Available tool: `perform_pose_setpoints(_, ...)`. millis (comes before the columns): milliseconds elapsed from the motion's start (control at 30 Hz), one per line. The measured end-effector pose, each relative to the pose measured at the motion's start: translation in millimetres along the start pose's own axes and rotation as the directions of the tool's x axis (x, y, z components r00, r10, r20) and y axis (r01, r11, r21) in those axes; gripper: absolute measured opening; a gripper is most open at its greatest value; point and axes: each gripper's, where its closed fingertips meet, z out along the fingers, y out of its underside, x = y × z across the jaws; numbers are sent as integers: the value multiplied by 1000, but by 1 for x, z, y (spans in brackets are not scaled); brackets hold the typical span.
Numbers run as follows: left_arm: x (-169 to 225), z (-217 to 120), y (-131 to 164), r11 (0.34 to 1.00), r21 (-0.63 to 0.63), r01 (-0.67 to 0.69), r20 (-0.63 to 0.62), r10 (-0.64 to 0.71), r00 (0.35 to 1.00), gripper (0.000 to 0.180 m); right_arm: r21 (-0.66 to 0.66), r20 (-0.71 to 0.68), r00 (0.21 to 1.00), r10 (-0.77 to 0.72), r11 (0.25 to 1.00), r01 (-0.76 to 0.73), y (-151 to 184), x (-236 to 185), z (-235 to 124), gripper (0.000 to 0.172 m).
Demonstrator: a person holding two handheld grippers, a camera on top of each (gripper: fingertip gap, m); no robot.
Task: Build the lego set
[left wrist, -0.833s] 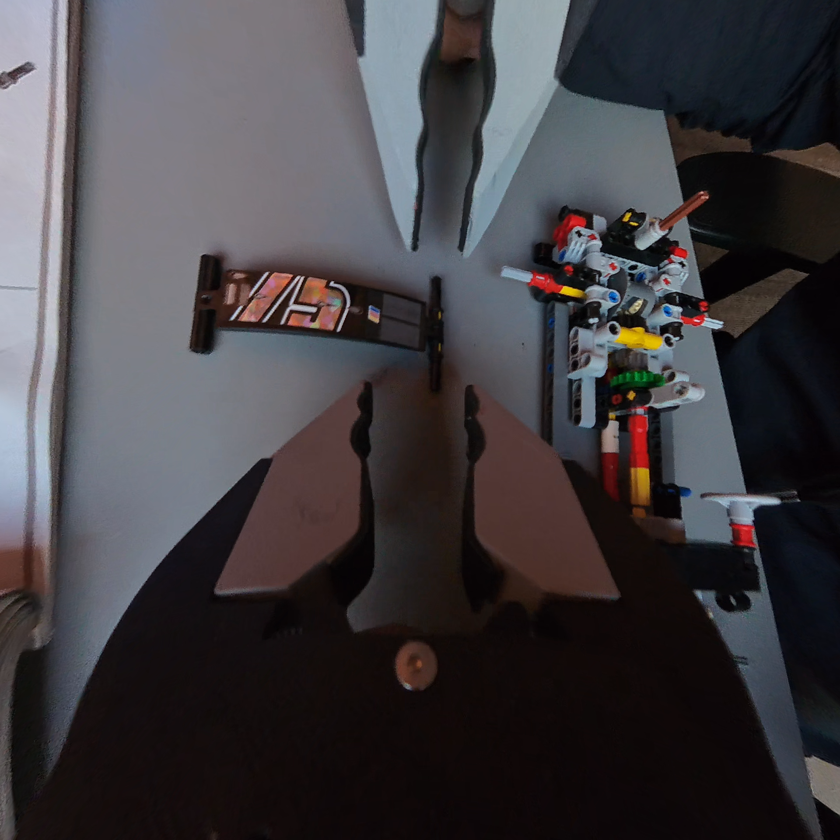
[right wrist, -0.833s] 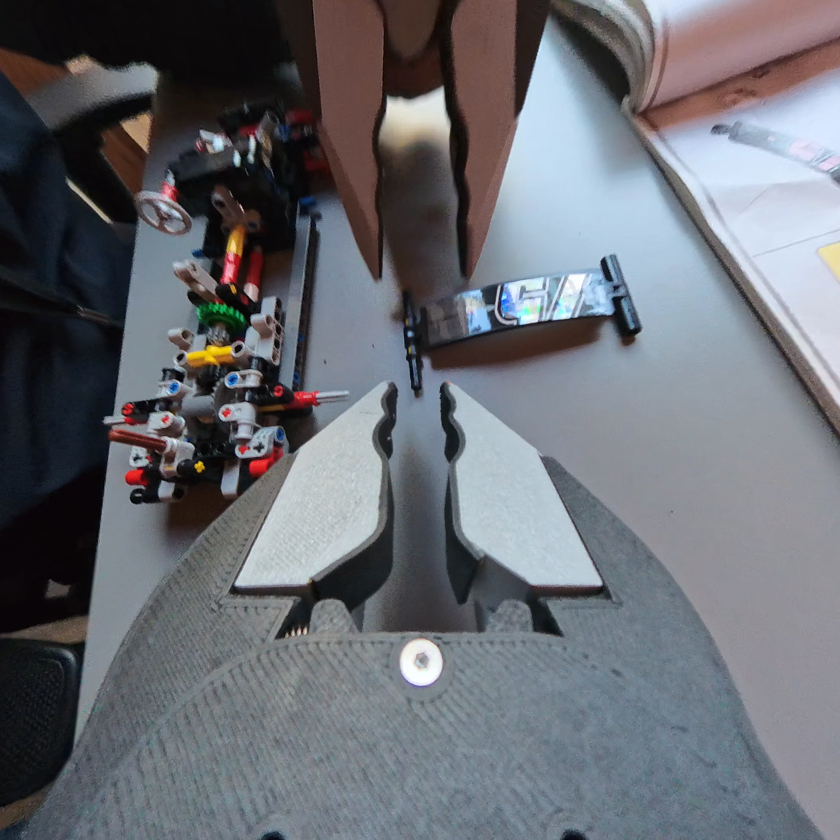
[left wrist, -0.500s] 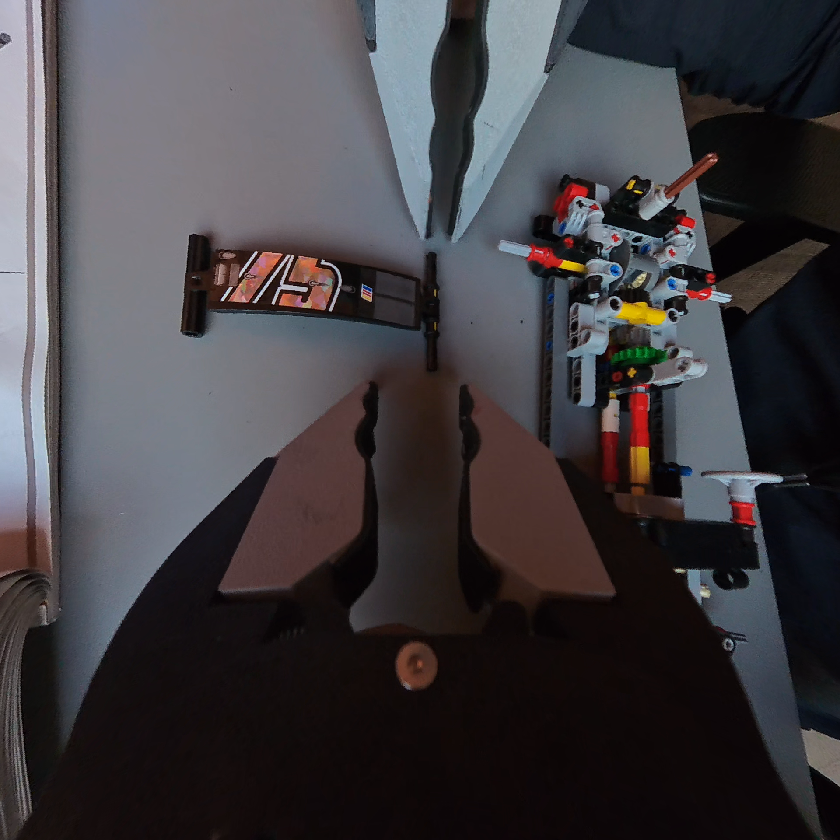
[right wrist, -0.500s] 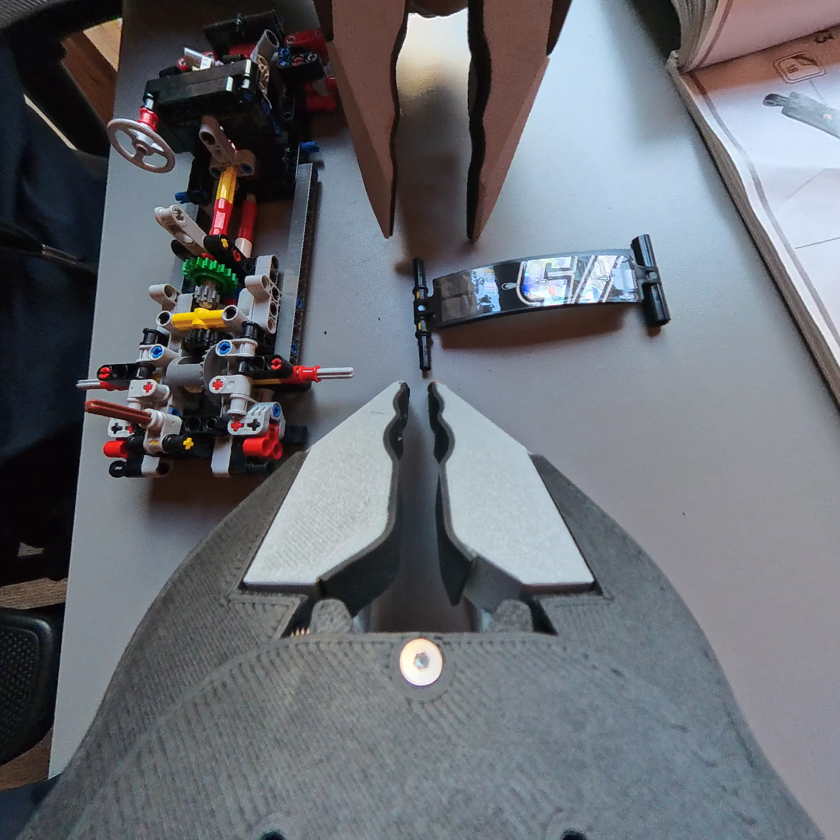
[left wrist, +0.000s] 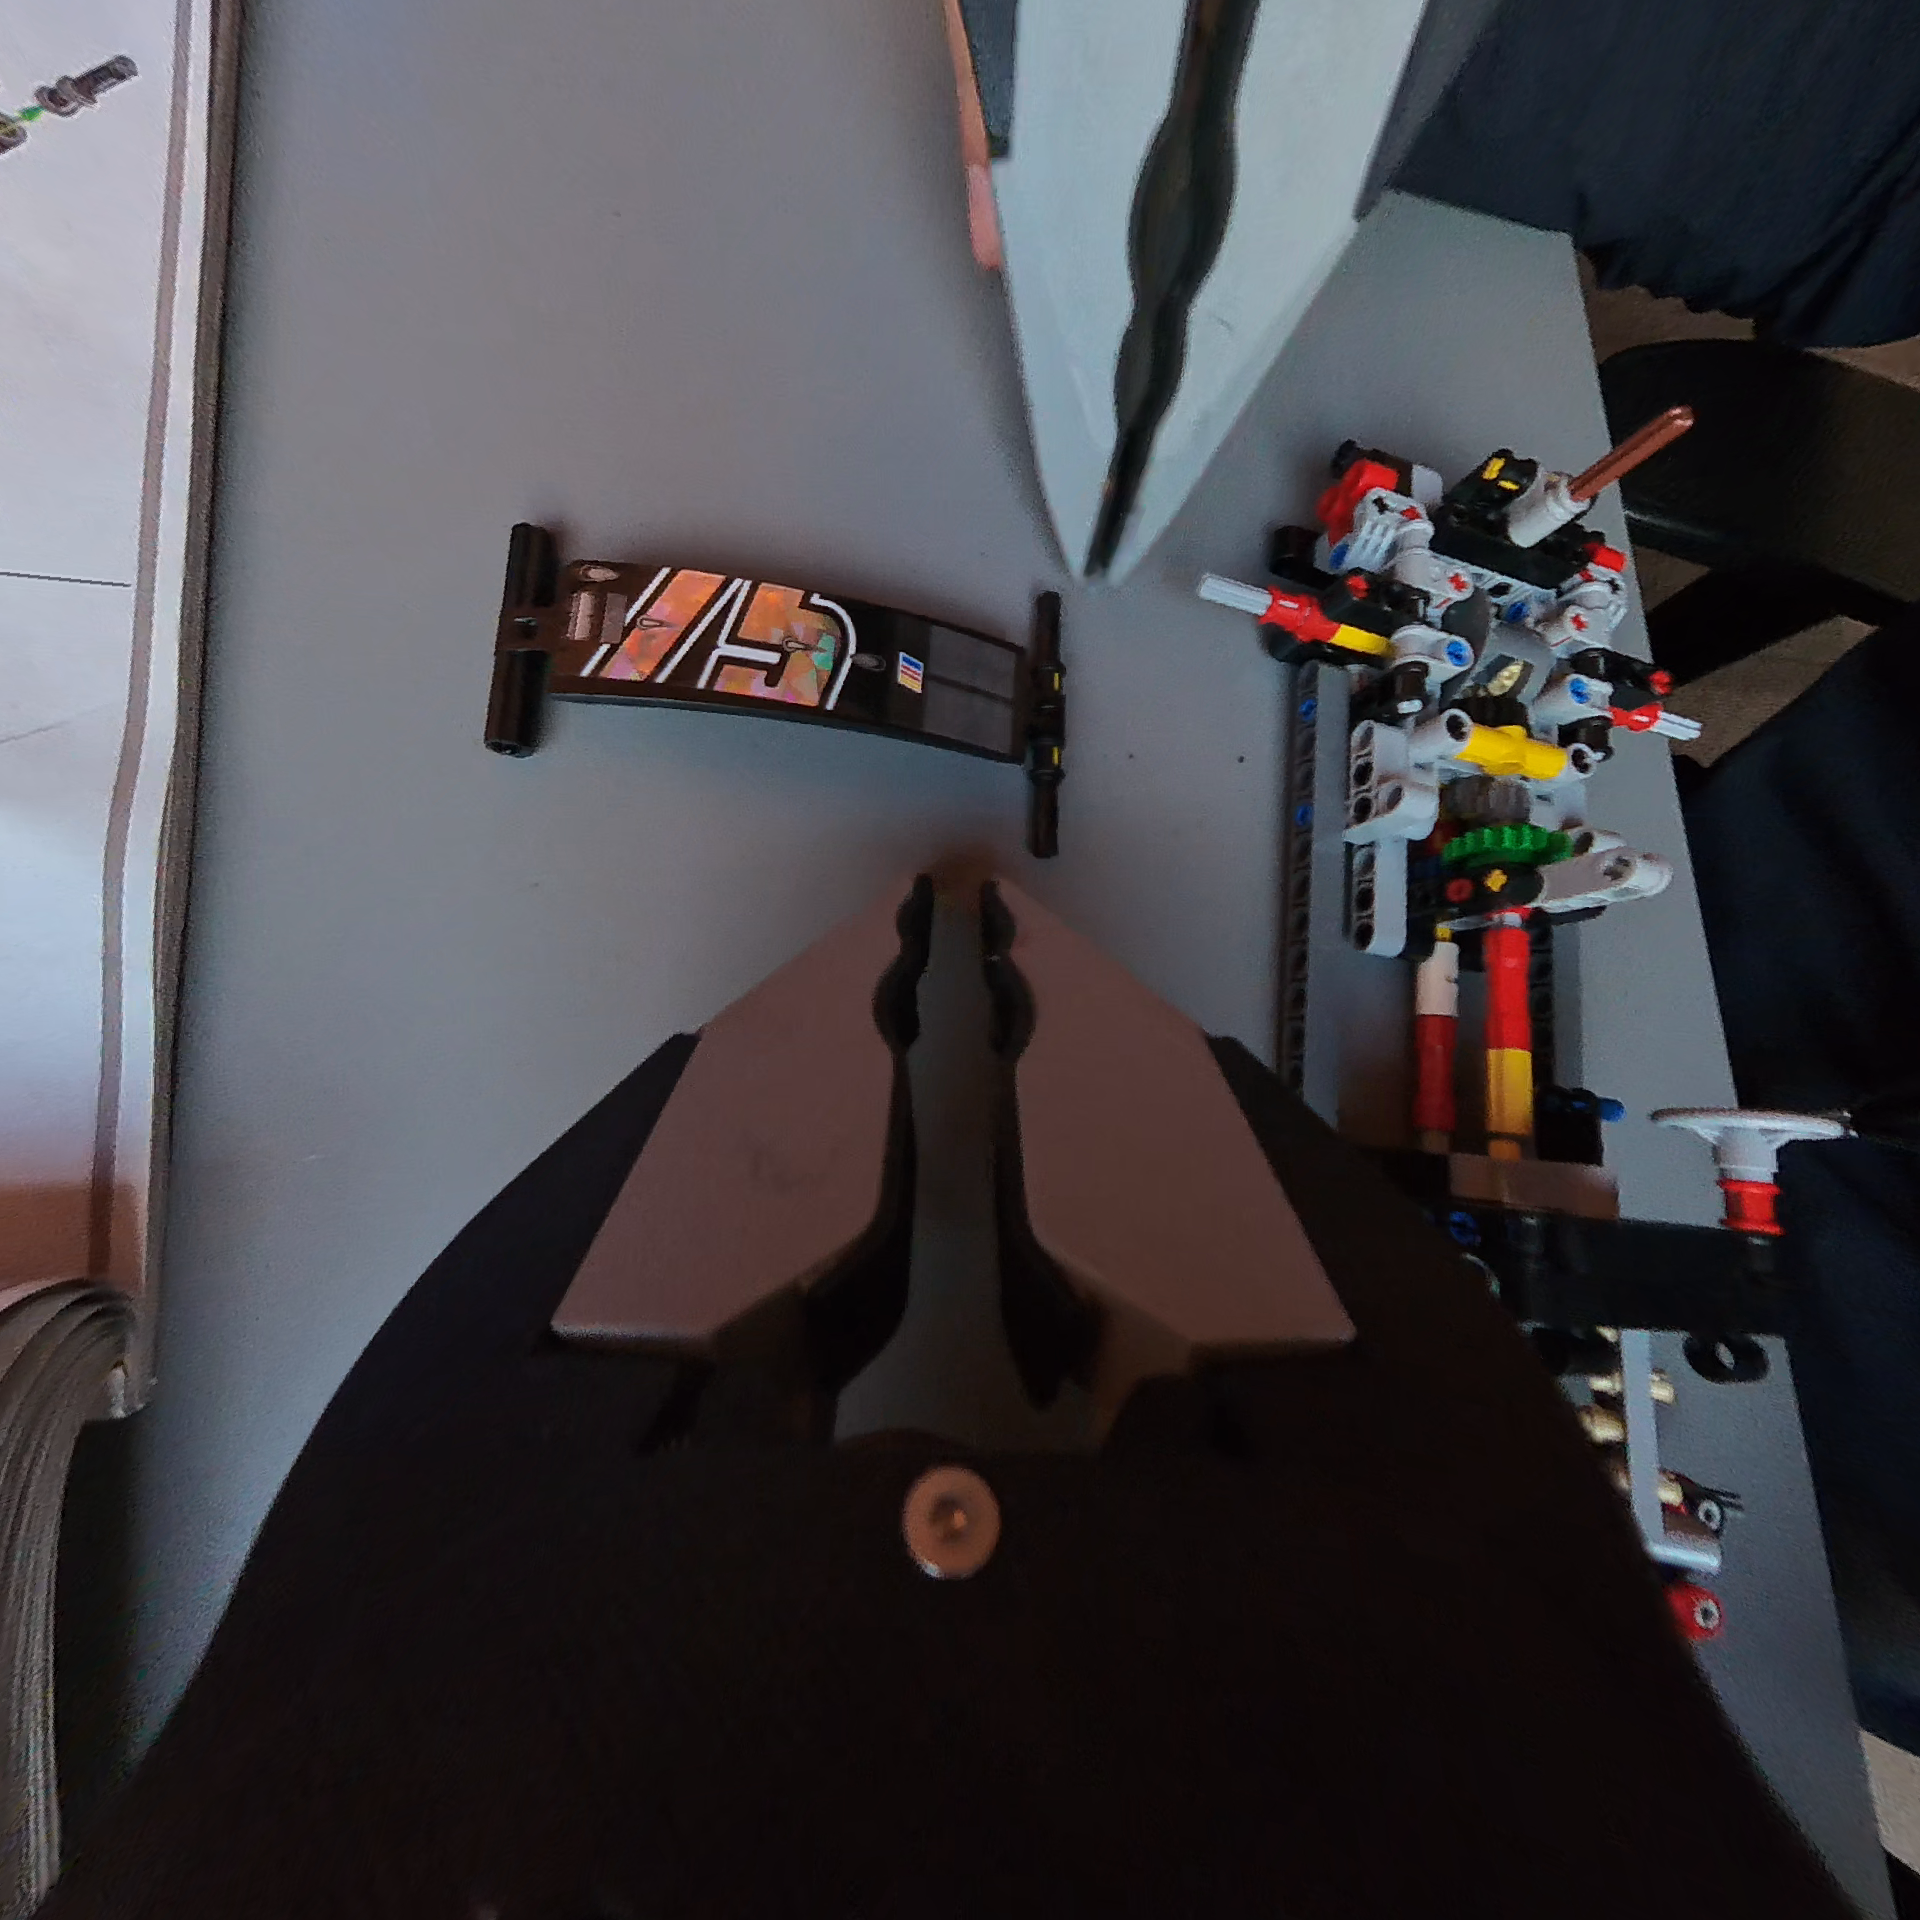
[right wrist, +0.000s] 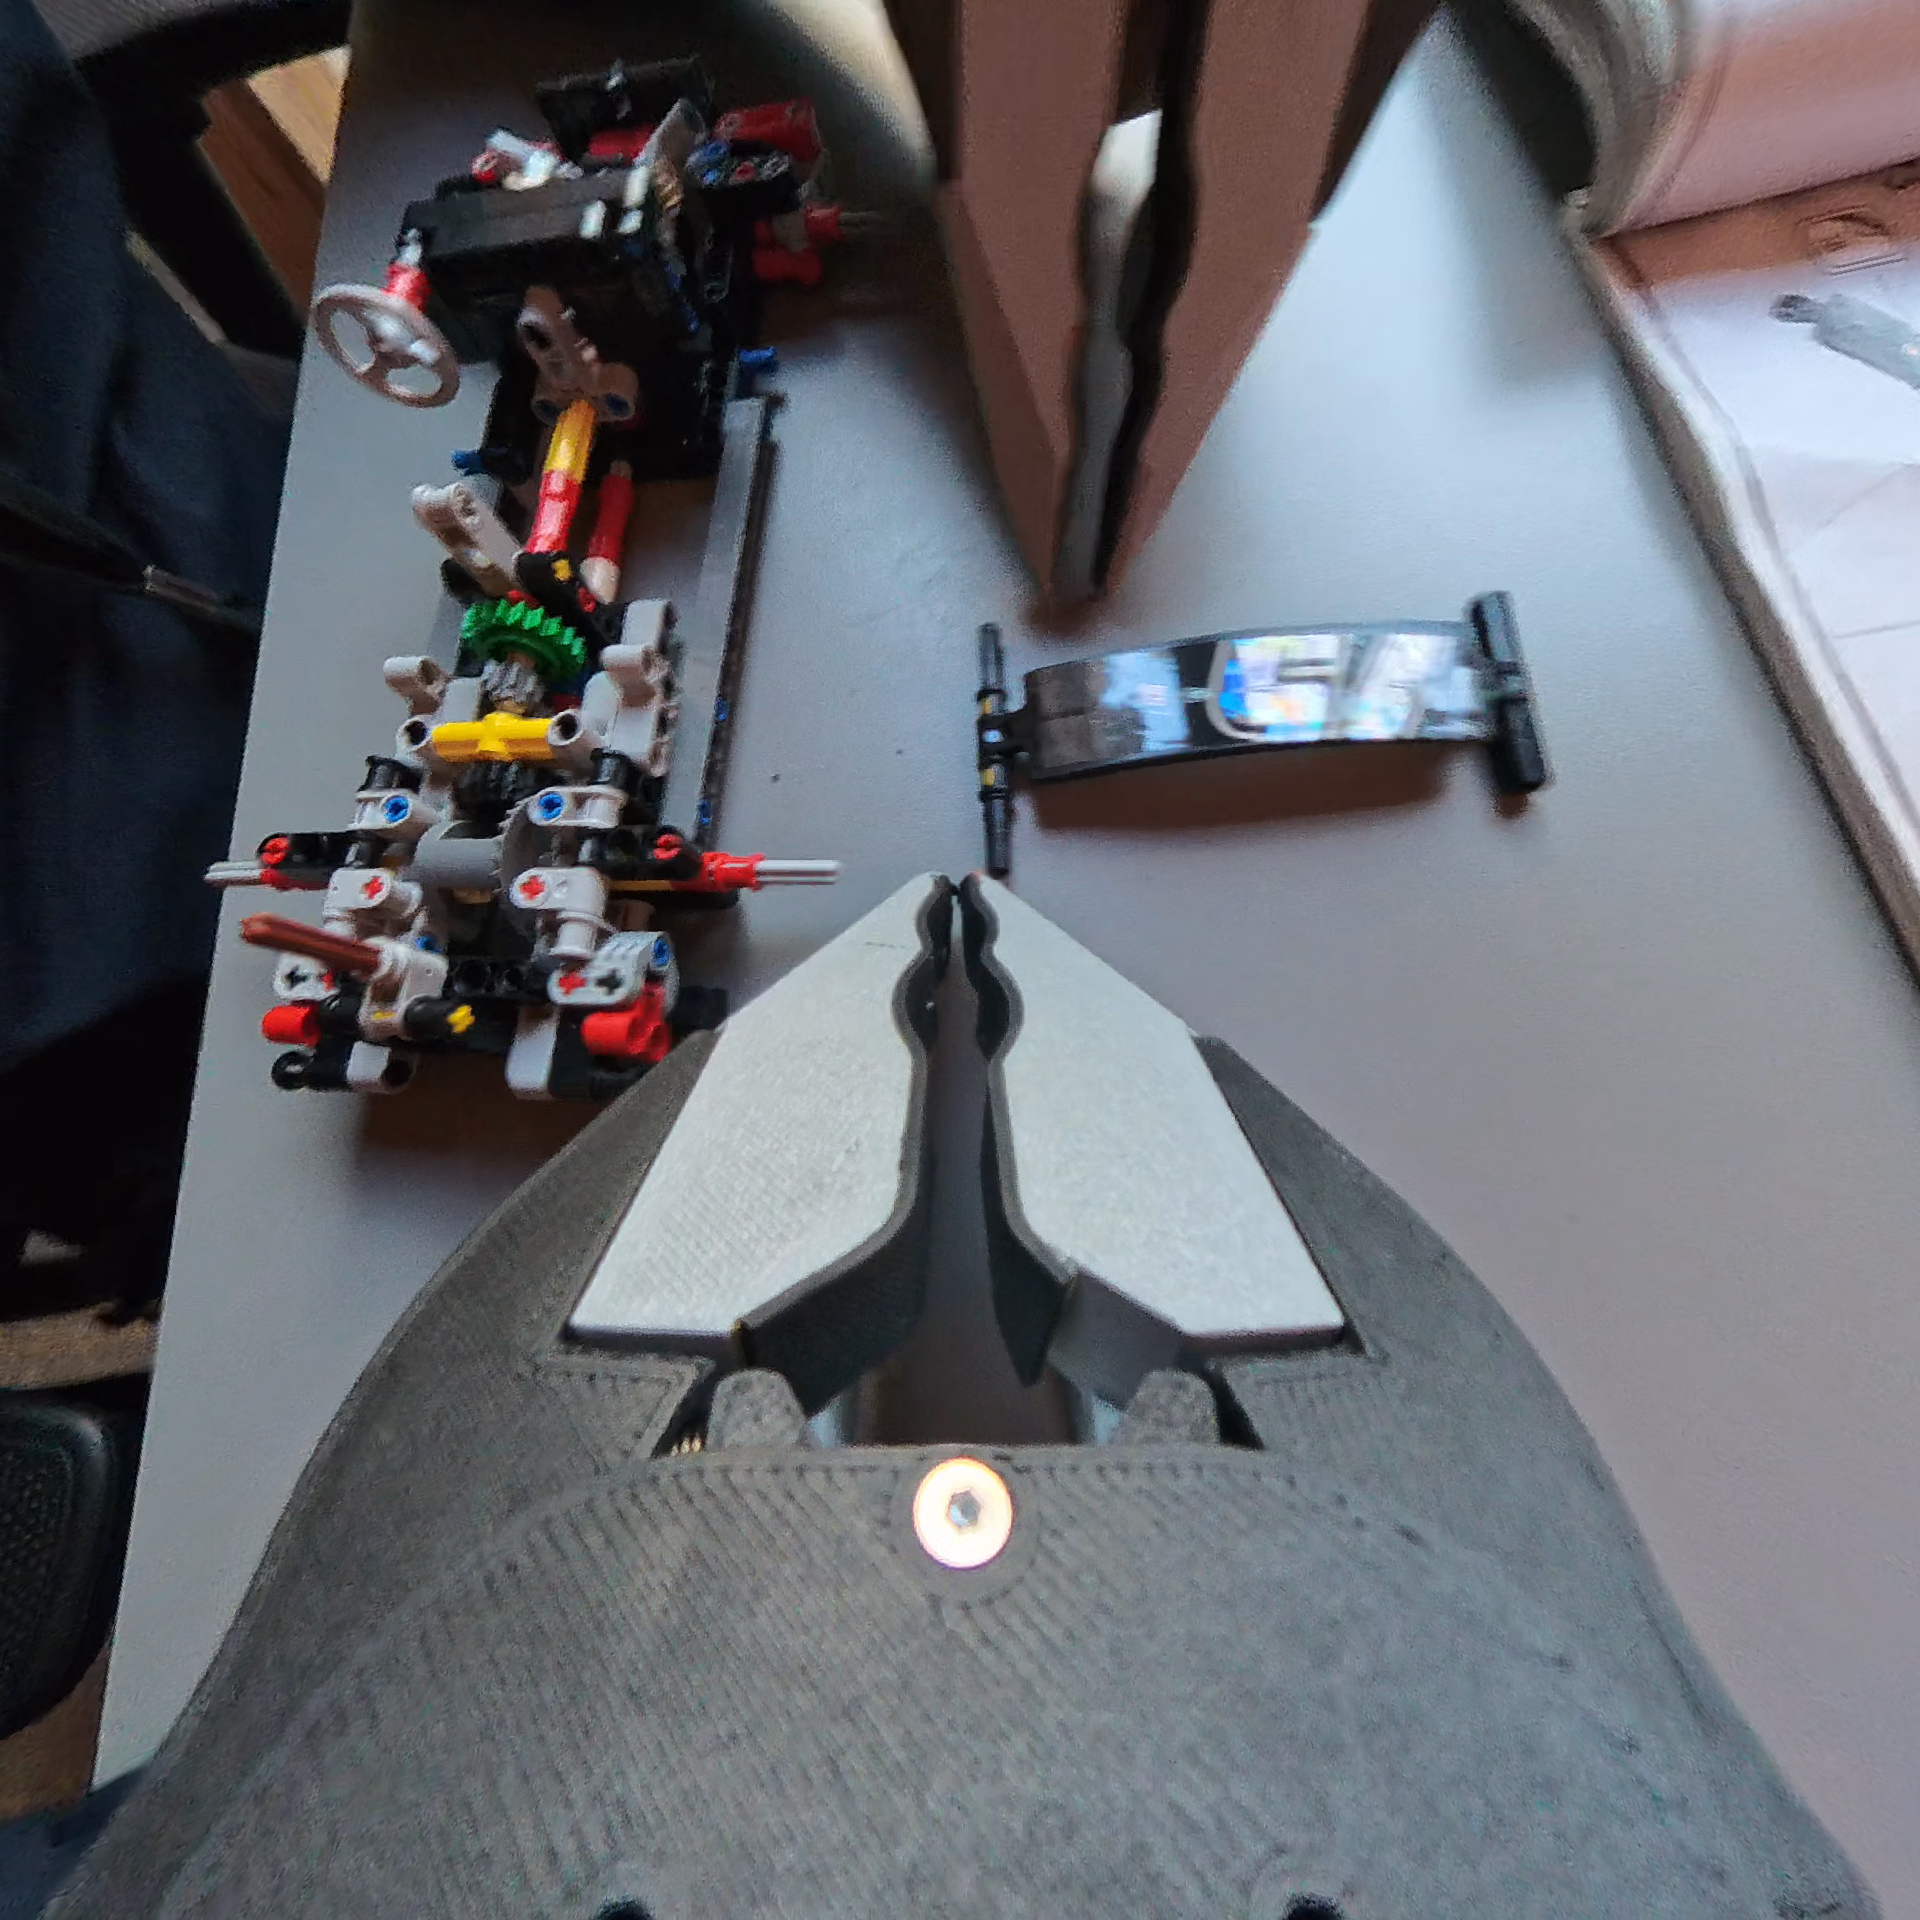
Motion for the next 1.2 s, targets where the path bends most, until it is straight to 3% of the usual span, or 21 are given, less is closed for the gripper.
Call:
perform_pose_setpoints(33, 1, -1, 0, 1000, -4, 2, -6, -2, 1000, 9, 13, -26, 999, 25, 1000, -25, -1, 7, -3, 0)
perform_pose_setpoints(133, 10, -2, 1, 1000, -24, -13, -40, 12, 999, 25, 12, -18, 996, 87, 996, -86, 2, 13, -5, 4)
perform_pose_setpoints(300, 16, 6, -3, 999, -16, -49, -35, 48, 998, 22, -24, -6, 1000, 21, 999, -21, -1, 5, 8, 4)
perform_pose_setpoints(367, 12, 4, -2, 998, -28, -58, -15, 57, 998, 17, -34, 47, 999, -9, 999, 11, -5, -6, 14, 4)
perform_pose_setpoints(433, -4, -5, 2, 996, -62, -65, 72, 69, 995, 28, -41, 78, 996, -53, 998, 56, -6, -15, 17, 1)
perform_pose_setpoints(567, -21, -35, -9, 998, -1, -70, 175, 69, 982, 30, 100, 80, 995, -60, 994, 52, -23, -14, 3, 0)
perform_pose_setpoints(833, -75, -60, -75, 984, 169, -49, 387, -21, 922, 39, 444, -176, 963, 206, 890, -109, -39, 65, -65, 0)
perform_pose_setpoints(933, -119, -47, -88, 997, 80, 6, 473, -44, 880, 50, 516, -172, 946, 275, 843, -152, -37, 77, -81, 0)
perform_pose_setpoints(1000, -138, -29, -89, 996, 12, 91, 454, -87, 887, 60, 543, -191, 935, 298, 826, -152, -35, 82, -89, 0)
perform_pose_setpoints(1100, -162, -5, -85, 978, -89, 187, 469, -124, 874, 77, 585, -295, 901, 319, 806, -94, -34, 92, -113, 0)
perform_pose_setpoints(1167, -177, 3, -74, 954, -174, 245, 514, -124, 849, 87, 655, -350, 868, 352, 754, -42, -36, 97, -140, 0)
perform_pose_setpoints(1200, -177, 5, -76, 953, -162, 258, 486, -150, 861, 84, 694, -360, 855, 372, 720, -21, -37, 98, -153, 0)
